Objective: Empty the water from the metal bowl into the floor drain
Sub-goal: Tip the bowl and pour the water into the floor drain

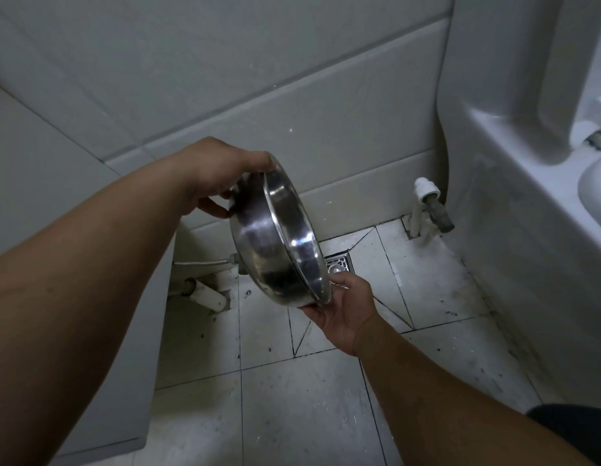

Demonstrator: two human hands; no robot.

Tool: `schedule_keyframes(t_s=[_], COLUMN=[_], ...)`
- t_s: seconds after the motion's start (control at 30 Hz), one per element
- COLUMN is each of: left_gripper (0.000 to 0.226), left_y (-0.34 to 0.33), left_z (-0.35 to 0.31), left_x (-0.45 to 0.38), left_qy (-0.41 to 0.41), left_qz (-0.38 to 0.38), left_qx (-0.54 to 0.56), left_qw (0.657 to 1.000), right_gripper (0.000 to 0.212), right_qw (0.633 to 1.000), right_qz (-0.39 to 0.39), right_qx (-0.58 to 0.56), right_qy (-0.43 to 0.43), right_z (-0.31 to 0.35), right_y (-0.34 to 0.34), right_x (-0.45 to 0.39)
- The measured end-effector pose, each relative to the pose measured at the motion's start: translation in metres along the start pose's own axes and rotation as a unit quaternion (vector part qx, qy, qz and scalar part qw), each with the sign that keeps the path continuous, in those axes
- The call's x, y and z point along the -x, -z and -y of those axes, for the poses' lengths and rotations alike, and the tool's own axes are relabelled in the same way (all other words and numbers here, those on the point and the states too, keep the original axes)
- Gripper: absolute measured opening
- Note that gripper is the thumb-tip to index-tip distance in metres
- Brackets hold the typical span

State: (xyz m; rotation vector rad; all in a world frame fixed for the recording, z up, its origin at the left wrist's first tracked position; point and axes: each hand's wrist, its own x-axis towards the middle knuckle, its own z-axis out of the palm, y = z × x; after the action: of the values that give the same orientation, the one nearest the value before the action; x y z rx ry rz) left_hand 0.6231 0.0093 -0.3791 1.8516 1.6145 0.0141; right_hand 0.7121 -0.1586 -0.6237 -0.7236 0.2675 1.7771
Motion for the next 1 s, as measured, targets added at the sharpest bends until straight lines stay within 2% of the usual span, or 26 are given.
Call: schedule_keyframes(t_s=[0.17, 0.27, 0.57, 0.7, 0.9, 1.0], left_gripper=[0.054, 0.051, 0.048, 0.037, 0.029, 0.033], left_y=[0.003, 0.002, 0.005, -0.001, -0.007, -0.012], left_z=[0.007, 0.011, 0.026, 0.041, 0.066, 0.076], left_x=[-0.001, -0.003, -0.003, 0.003, 0.021, 0.031], left_qy=[0.006, 0.007, 0.003, -0.012, -0.011, 0.005], left_qz=[-0.008, -0.019, -0.030, -0.028, -0.043, -0.060], left_qx=[0.016, 0.025, 0.055, 0.077, 0.178, 0.264], left_qw=[1.000, 0.999, 0.998, 0.997, 0.983, 0.963], right_gripper=[0.038, 0.045, 0.043, 0.037, 0.034, 0.032], right_qw=[1.000, 1.000, 0.996, 0.990, 0.972, 0.956], right_qz=[0.008, -0.015, -0.070, -0.102, -0.140, -0.143], right_qx=[0.004, 0.007, 0.037, 0.080, 0.173, 0.241], right_qy=[0.017, 0.019, 0.029, 0.051, 0.078, 0.089], right_z=[0.001, 0.001, 0.002, 0.011, 0.045, 0.068], right_y=[-0.003, -0.004, -0.008, -0.009, -0.019, -0.028], right_x=[0.000, -0.001, 0.001, 0.001, 0.013, 0.026])
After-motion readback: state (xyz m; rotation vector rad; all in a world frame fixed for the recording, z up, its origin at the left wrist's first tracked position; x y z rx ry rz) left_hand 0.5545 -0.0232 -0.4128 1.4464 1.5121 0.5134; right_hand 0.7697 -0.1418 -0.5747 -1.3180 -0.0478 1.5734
